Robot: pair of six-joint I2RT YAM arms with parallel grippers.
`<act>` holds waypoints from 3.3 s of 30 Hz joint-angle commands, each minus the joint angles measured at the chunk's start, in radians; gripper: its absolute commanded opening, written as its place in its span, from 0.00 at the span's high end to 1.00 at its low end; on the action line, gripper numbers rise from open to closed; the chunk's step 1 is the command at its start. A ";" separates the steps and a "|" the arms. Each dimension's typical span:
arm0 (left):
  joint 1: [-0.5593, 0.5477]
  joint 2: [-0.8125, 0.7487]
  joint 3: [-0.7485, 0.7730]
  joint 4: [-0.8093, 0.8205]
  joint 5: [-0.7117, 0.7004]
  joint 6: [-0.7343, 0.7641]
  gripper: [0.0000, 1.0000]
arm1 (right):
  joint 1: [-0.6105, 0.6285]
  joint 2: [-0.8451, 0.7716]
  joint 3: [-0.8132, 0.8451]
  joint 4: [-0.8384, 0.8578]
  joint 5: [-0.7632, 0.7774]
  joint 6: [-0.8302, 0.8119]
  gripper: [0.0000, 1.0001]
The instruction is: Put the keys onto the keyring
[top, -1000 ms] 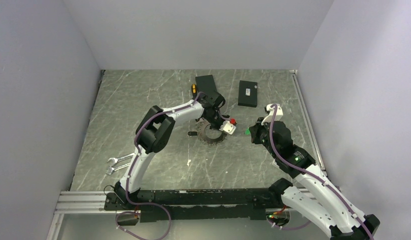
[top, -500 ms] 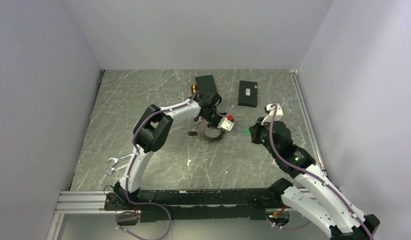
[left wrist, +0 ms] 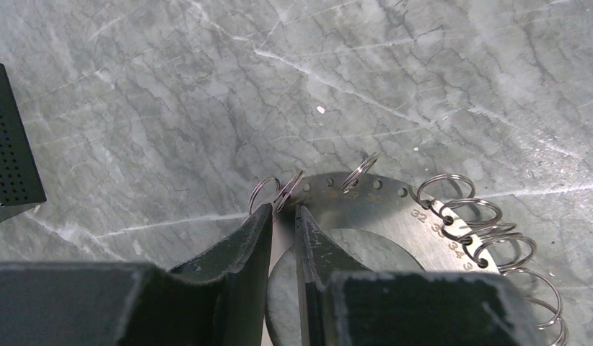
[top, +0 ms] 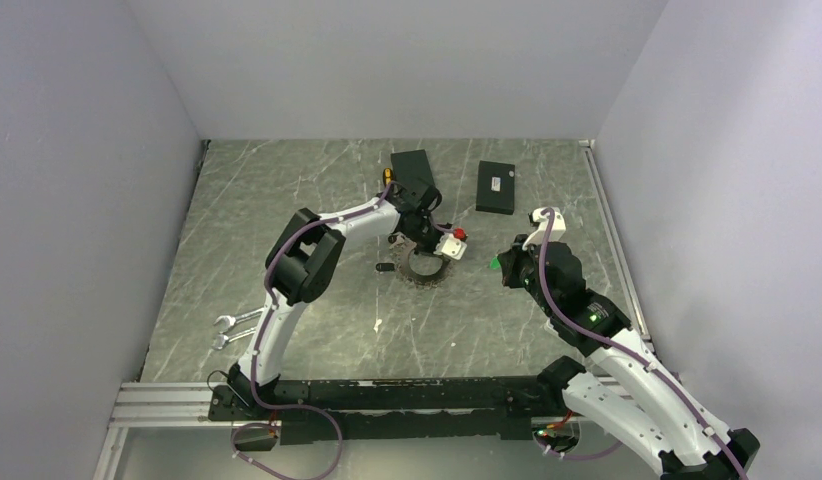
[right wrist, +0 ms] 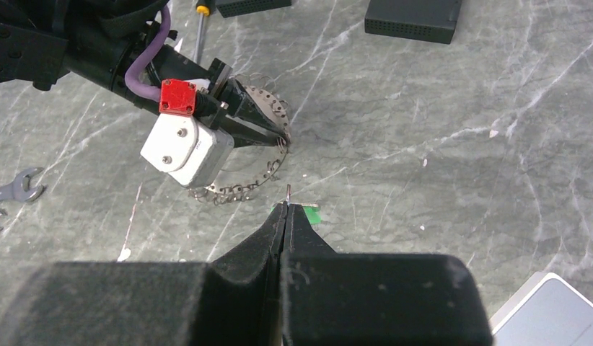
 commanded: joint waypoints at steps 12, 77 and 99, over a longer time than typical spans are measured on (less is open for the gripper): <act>0.002 -0.045 0.019 -0.002 0.052 -0.017 0.87 | -0.003 -0.005 0.000 0.051 -0.004 -0.014 1.00; 0.059 -0.335 -0.437 0.533 0.130 -0.639 0.69 | -0.004 0.023 -0.001 0.135 -0.075 -0.053 1.00; 0.002 -0.139 -0.307 0.414 0.180 -0.557 0.71 | -0.010 0.036 -0.021 0.171 -0.110 -0.046 1.00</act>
